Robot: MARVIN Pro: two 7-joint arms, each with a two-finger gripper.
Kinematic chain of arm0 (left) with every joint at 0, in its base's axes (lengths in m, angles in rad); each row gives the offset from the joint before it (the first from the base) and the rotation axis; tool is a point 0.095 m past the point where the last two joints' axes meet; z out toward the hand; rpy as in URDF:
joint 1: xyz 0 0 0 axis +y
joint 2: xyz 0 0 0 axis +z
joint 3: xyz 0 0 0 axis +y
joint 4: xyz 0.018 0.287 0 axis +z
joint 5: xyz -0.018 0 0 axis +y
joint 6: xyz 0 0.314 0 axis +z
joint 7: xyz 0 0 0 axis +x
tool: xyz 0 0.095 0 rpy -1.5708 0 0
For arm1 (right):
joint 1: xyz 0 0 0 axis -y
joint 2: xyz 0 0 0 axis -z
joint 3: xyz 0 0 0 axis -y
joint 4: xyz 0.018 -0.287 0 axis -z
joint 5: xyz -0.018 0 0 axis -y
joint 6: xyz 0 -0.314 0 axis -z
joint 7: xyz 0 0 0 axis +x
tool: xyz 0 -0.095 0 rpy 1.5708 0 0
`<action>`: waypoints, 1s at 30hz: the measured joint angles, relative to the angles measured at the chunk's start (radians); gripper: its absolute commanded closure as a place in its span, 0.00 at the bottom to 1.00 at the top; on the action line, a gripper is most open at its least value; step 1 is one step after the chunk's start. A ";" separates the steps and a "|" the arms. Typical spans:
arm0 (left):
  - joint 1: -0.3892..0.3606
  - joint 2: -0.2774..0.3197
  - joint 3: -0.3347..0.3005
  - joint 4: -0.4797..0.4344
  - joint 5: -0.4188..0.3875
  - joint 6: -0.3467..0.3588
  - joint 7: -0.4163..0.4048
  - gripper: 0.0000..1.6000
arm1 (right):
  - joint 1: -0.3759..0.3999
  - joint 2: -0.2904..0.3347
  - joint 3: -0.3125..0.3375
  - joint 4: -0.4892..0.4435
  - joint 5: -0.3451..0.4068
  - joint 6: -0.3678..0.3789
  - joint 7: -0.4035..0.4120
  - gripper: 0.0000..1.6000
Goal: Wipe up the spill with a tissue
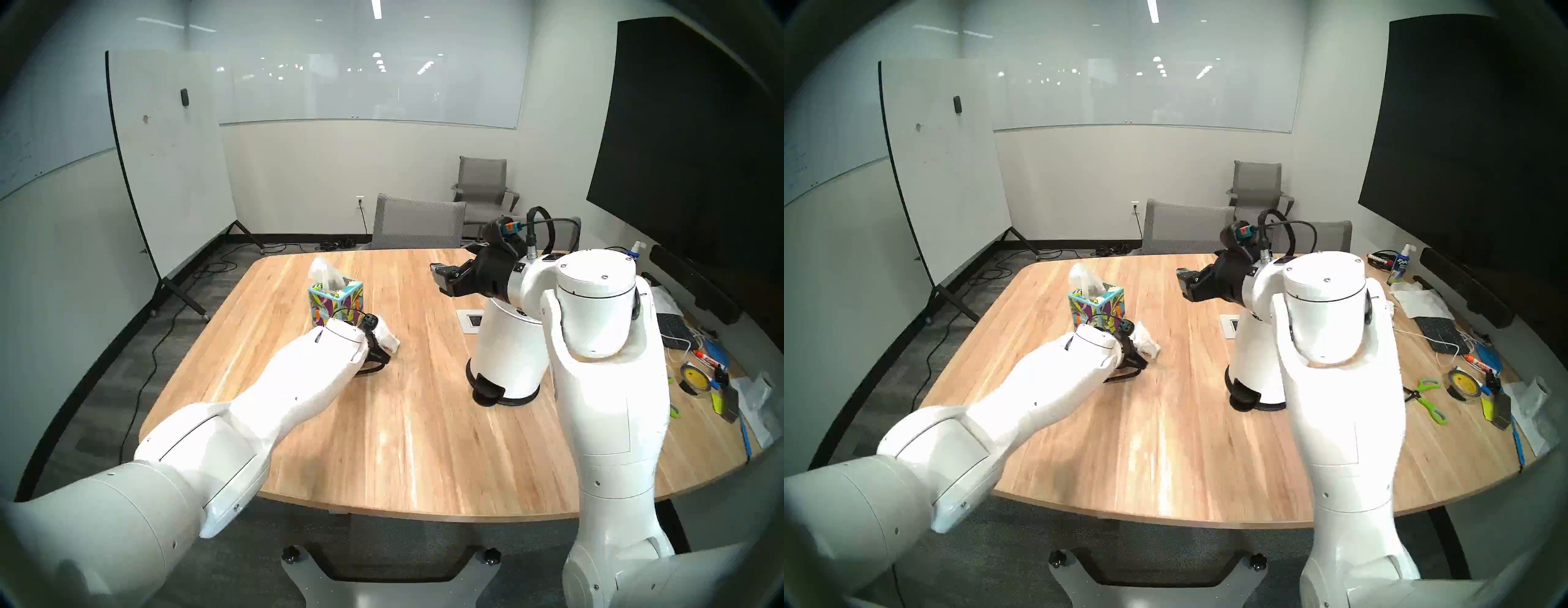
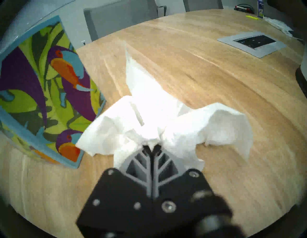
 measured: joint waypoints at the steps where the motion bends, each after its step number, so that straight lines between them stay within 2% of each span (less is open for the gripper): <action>1: -0.002 0.003 -0.001 0.003 0.001 -0.001 0.000 1.00 | 0.000 0.000 0.000 0.000 0.000 0.000 0.000 0.00; 4: 0.004 0.010 -0.001 -0.017 0.002 0.010 0.000 1.00 | 0.000 0.000 0.000 0.000 0.000 0.000 0.000 0.00; 10: 0.047 0.033 0.010 -0.114 0.010 0.048 0.001 1.00 | 0.000 0.000 0.000 0.000 0.000 0.000 0.000 0.00; 15: 0.062 0.050 0.007 -0.140 0.015 0.050 0.010 1.00 | 0.000 0.000 0.000 0.000 0.000 0.000 0.000 0.00; 19: 0.090 0.071 0.001 -0.197 0.015 0.066 0.025 1.00 | 0.000 0.000 0.000 0.000 0.000 0.000 0.000 0.00; 24: 0.100 0.072 -0.002 -0.212 0.017 0.069 0.039 1.00 | 0.000 0.000 0.000 0.000 0.000 0.000 0.000 0.00; 30: 0.132 0.072 0.024 -0.286 0.021 0.086 0.032 1.00 | 0.000 0.000 0.000 0.000 0.000 0.000 0.000 0.00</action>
